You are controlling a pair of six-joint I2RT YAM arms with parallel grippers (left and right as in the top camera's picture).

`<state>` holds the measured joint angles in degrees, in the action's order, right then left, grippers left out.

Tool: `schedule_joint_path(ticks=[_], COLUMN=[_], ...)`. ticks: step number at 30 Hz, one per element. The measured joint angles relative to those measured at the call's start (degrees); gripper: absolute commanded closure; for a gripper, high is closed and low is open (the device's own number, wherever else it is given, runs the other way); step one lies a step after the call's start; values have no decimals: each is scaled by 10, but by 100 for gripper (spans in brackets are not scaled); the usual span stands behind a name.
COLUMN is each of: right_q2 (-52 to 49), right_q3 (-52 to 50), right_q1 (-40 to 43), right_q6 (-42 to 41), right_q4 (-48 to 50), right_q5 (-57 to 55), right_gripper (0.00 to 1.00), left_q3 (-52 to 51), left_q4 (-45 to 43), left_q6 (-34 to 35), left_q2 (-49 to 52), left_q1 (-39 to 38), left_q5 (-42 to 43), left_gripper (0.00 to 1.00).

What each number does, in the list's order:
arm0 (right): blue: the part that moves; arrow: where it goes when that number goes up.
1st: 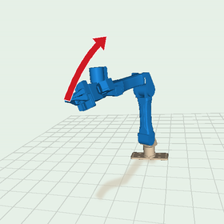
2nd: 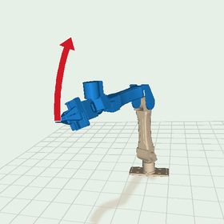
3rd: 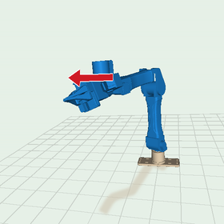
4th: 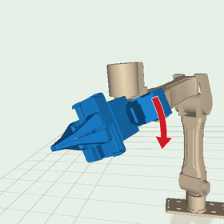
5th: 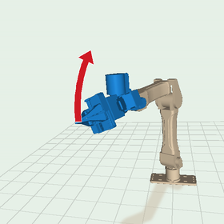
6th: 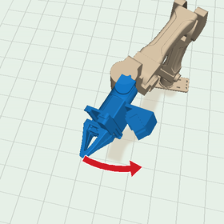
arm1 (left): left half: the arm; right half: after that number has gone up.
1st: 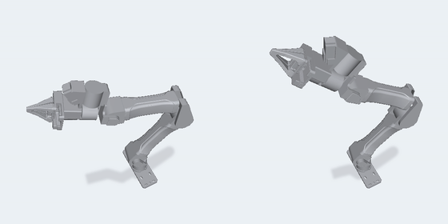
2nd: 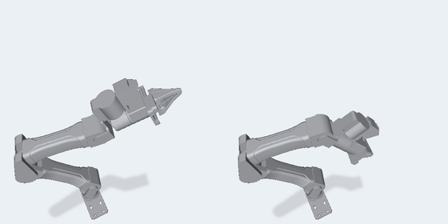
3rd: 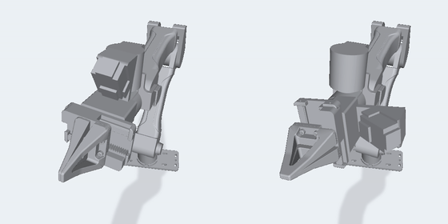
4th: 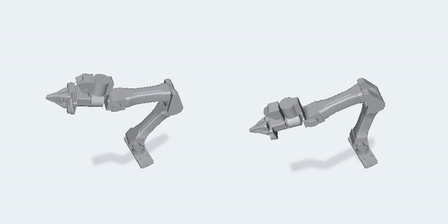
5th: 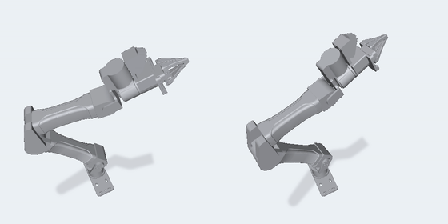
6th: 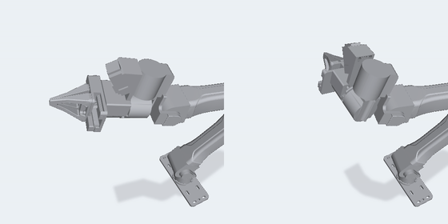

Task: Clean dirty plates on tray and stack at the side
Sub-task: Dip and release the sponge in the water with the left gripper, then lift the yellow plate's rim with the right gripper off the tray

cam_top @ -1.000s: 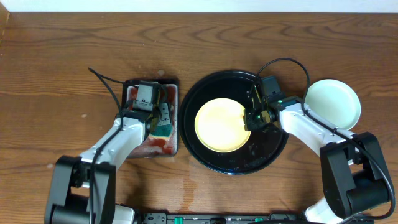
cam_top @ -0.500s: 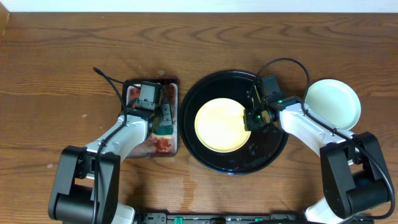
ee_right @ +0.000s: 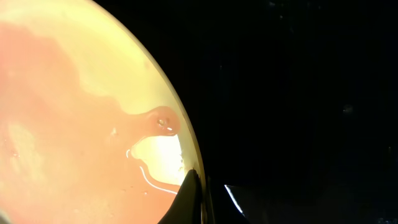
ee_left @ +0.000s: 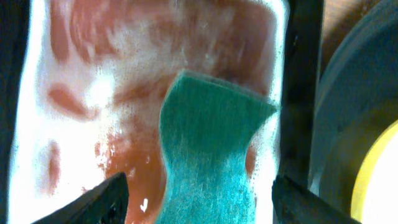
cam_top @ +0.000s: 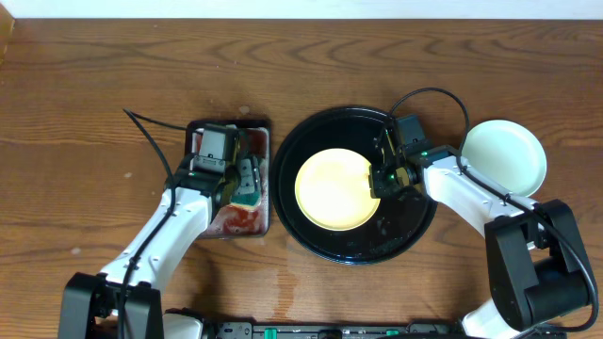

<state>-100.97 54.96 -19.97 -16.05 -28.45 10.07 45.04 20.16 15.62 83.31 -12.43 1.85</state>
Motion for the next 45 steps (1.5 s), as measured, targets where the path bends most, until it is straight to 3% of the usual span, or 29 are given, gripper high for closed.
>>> schedule_joint_path(ticks=[8,20,27,45], right_q2=[0,2,54,169], right_q3=[0,-6,-7,-7], right_q1=[0,7,23,21], right_q6=[0,1,17,79], right_q4=[2,48,52,6], right_q5=[1,42,53,-99], right_gripper=[99,99,99,99], left_q3=[0,-5,-5,-5], left_q4=[94,100,100,100], left_q6=[0,0,0,0], left_q2=[-1,-2,-1,-2], left_q1=[0,0,0,0], left_q5=[50,60,60,60], left_gripper=[25,25,25,24])
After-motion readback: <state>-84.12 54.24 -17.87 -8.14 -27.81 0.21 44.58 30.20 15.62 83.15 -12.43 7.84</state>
